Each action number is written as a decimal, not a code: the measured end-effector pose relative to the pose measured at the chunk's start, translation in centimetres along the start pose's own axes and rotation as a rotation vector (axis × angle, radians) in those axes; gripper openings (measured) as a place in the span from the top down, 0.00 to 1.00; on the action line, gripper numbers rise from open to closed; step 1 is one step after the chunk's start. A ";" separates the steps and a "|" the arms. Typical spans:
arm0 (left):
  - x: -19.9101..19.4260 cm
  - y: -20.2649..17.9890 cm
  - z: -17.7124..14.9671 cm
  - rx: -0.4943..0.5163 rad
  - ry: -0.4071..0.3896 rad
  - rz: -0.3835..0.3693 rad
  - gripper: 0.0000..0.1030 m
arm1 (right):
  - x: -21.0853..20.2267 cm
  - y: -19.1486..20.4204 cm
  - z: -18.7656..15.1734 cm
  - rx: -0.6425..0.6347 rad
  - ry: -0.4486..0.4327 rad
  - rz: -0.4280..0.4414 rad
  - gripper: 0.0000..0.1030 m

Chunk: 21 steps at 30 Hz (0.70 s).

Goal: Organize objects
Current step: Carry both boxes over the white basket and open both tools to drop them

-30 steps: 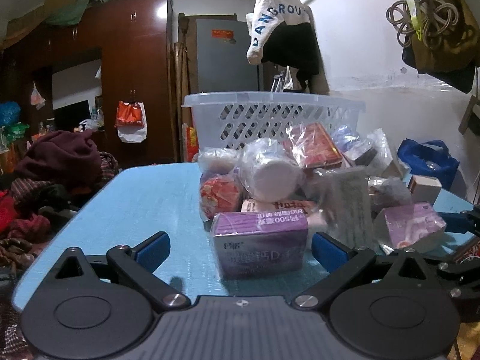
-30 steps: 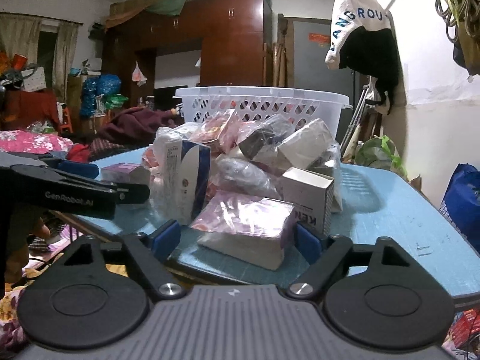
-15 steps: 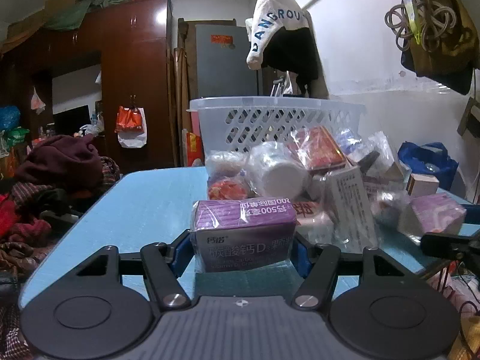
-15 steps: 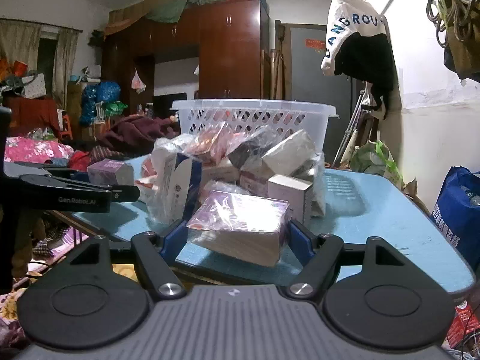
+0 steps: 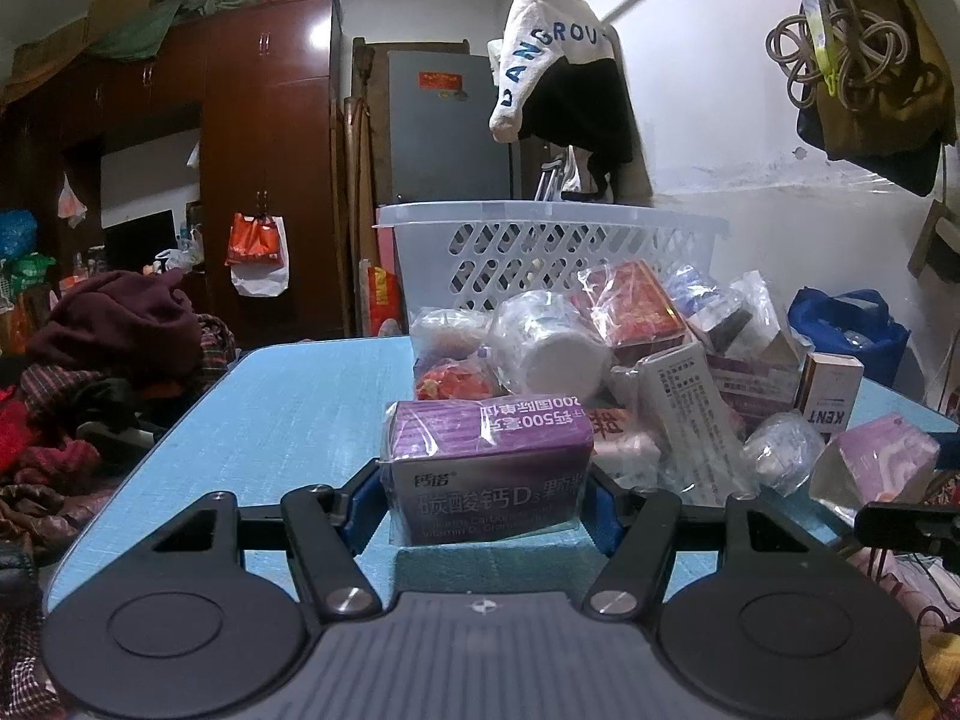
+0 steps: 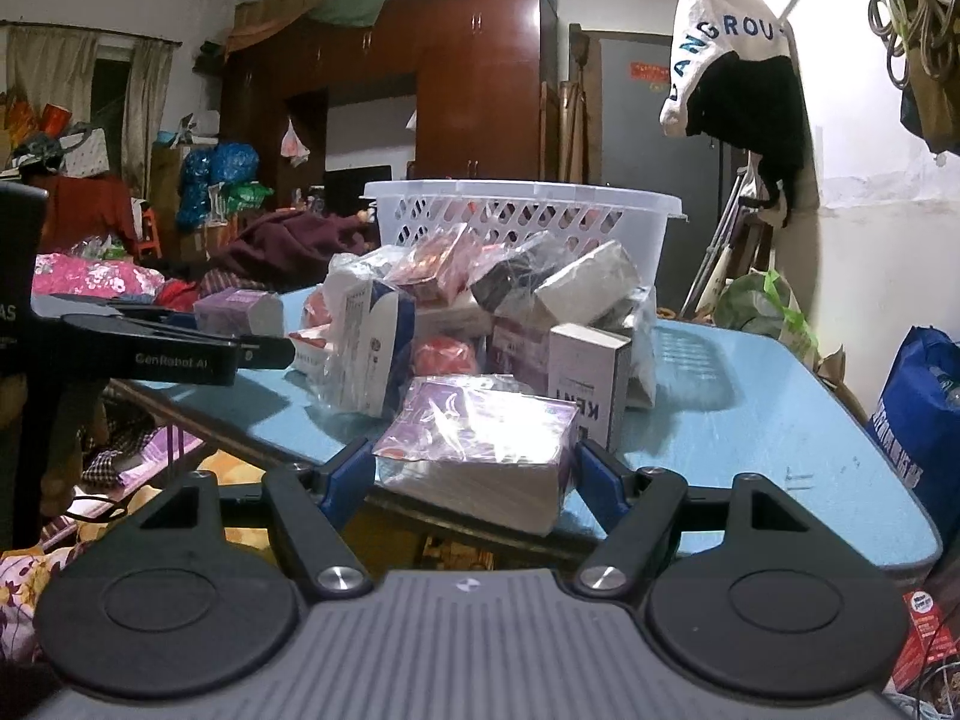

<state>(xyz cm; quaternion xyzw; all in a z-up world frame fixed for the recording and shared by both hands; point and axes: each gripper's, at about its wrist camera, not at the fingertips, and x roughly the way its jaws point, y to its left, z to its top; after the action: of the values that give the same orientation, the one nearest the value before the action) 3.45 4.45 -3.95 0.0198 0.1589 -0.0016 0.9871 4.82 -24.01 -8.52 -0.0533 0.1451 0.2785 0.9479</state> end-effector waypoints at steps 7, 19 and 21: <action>-0.5 0.5 0.7 -0.025 -0.024 -0.017 0.33 | -1.6 -0.9 1.1 0.037 -0.054 0.017 0.27; 6.6 1.3 15.1 -0.058 -0.059 -0.120 0.33 | 7.0 -3.2 16.8 -0.064 -0.169 -0.070 0.27; 9.9 1.6 17.5 -0.067 -0.005 -0.119 0.33 | 11.2 -4.7 19.0 -0.038 -0.100 -0.066 0.27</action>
<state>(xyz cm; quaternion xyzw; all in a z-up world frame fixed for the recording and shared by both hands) 18.35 5.41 9.63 -0.0227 0.1572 -0.0548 0.9858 21.03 -18.72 6.25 -0.0619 0.0905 0.2522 0.9614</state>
